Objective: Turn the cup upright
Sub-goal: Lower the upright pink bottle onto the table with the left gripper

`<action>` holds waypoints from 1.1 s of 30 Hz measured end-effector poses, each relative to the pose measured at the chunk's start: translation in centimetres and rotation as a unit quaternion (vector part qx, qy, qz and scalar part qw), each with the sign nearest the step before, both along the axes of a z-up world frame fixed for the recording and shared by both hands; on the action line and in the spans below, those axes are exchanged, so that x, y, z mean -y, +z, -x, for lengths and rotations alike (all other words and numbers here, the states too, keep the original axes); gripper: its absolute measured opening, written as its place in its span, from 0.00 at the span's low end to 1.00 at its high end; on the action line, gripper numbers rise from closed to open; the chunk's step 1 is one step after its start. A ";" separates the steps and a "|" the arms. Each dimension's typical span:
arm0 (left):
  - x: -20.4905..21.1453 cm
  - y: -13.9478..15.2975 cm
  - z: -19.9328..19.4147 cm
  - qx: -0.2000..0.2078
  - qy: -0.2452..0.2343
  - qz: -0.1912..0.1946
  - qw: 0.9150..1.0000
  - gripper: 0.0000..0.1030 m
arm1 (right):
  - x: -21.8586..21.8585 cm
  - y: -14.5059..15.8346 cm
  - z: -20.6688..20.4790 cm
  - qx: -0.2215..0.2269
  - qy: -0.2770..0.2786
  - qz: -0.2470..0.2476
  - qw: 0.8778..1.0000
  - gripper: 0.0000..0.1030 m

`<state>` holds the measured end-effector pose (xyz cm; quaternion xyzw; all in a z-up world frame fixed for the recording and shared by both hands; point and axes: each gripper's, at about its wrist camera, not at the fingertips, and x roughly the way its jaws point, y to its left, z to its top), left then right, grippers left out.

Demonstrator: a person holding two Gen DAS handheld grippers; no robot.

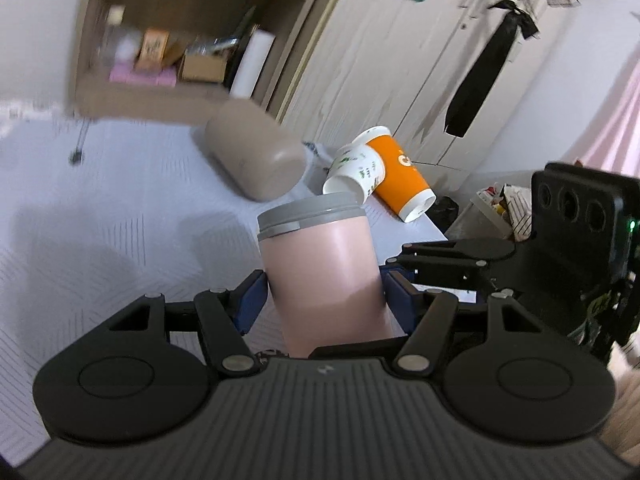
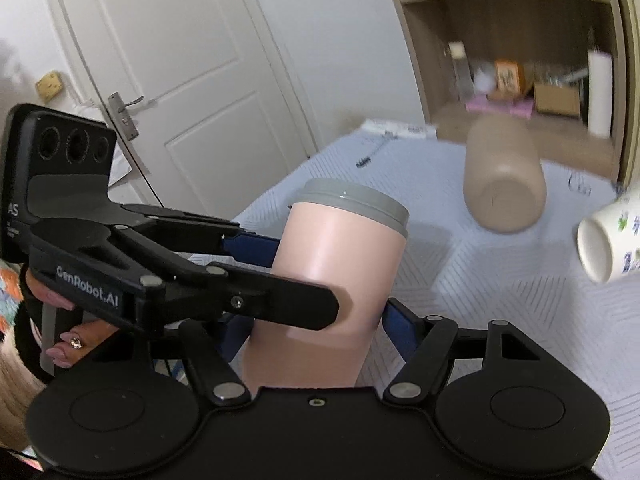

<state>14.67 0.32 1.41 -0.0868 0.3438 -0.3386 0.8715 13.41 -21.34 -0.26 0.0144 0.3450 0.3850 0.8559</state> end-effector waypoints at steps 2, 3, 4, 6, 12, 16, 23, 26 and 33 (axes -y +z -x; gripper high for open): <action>0.1 0.5 0.6 0.016 0.000 -0.008 1.000 0.62 | -0.1 0.4 0.5 0.019 0.002 0.007 1.000 0.73; 0.1 0.7 0.8 0.026 0.000 -0.011 1.000 0.62 | 0.0 0.5 0.7 0.032 0.003 0.013 0.999 0.73; 0.1 1.0 1.0 0.035 0.000 -0.015 0.999 0.62 | -0.2 0.7 1.1 0.054 0.002 0.021 0.998 0.72; 0.4 1.3 1.3 0.052 0.000 -0.024 0.998 0.61 | -0.7 0.9 1.8 0.095 0.001 0.046 0.994 0.71; 1.3 1.5 1.5 0.092 0.007 -0.056 0.994 0.59 | -1.4 0.6 2.0 0.156 0.001 0.090 0.984 0.70; 1.8 1.2 1.3 0.101 0.015 -0.067 0.992 0.59 | -1.6 -0.3 2.1 0.201 -0.001 0.112 0.973 0.70; 2.9 0.9 0.0 0.112 0.015 -0.075 0.991 0.57 | -1.6 -1.0 0.9 0.222 -0.007 0.134 0.966 0.70; 3.1 1.1 -0.8 0.113 0.017 -0.071 0.991 0.57 | -1.3 -0.8 0.0 0.220 -0.013 0.127 0.967 0.70; 4.3 1.5 -2.1 0.129 0.021 -0.078 0.988 0.57 | -1.1 -0.6 -1.2 0.235 -0.036 0.128 0.963 0.70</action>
